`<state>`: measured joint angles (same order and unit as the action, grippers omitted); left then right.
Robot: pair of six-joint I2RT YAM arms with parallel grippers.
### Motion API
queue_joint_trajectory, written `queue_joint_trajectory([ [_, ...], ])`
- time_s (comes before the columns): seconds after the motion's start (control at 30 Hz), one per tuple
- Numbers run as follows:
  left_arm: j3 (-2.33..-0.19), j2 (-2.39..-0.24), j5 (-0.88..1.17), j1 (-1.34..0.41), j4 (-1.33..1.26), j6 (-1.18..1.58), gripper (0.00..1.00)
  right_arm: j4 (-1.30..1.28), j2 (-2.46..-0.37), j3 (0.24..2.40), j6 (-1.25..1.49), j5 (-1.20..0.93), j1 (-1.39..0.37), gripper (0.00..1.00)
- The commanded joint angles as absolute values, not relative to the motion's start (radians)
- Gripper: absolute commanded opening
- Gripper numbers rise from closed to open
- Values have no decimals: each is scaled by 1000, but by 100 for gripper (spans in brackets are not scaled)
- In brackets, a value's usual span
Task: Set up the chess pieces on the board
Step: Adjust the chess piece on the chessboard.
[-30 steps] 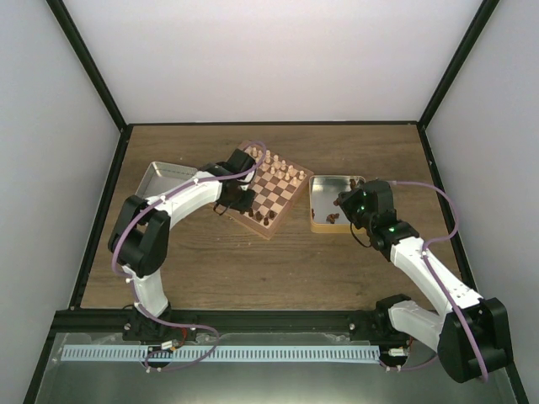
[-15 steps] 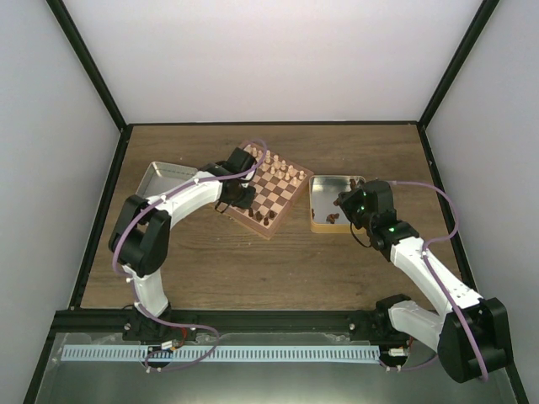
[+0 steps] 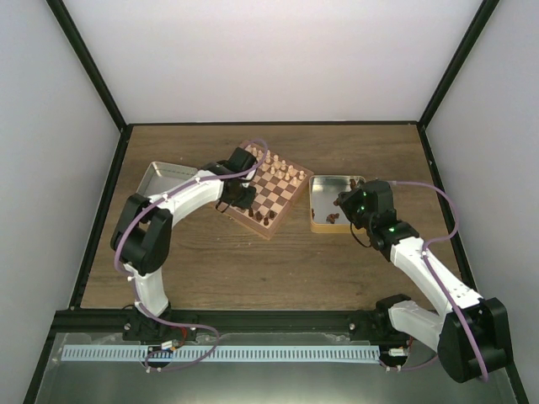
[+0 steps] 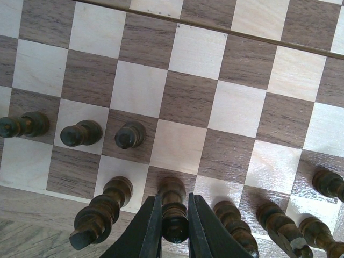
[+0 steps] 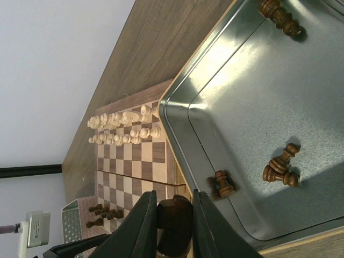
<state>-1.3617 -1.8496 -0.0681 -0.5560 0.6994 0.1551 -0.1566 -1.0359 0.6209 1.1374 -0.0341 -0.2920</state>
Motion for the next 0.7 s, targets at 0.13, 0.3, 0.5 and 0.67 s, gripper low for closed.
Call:
queue_joint_trajectory([
  [0.13, -1398, -1881, -68, -554, 783, 155, 7, -158, -1025, 616, 1128, -32, -289, 15],
  [0.3, -1406, -1881, -74, -554, 803, 151, 6, -155, -1021, 614, 1126, -34, -290, 16],
  [0.5, -1407, -1887, -64, -554, 793, 152, 15, -157, -1018, 614, 1126, -34, -290, 16],
  [0.67, -1419, -1882, -44, -554, 781, 160, 25, -155, -1018, 618, 1120, -34, -289, 16],
])
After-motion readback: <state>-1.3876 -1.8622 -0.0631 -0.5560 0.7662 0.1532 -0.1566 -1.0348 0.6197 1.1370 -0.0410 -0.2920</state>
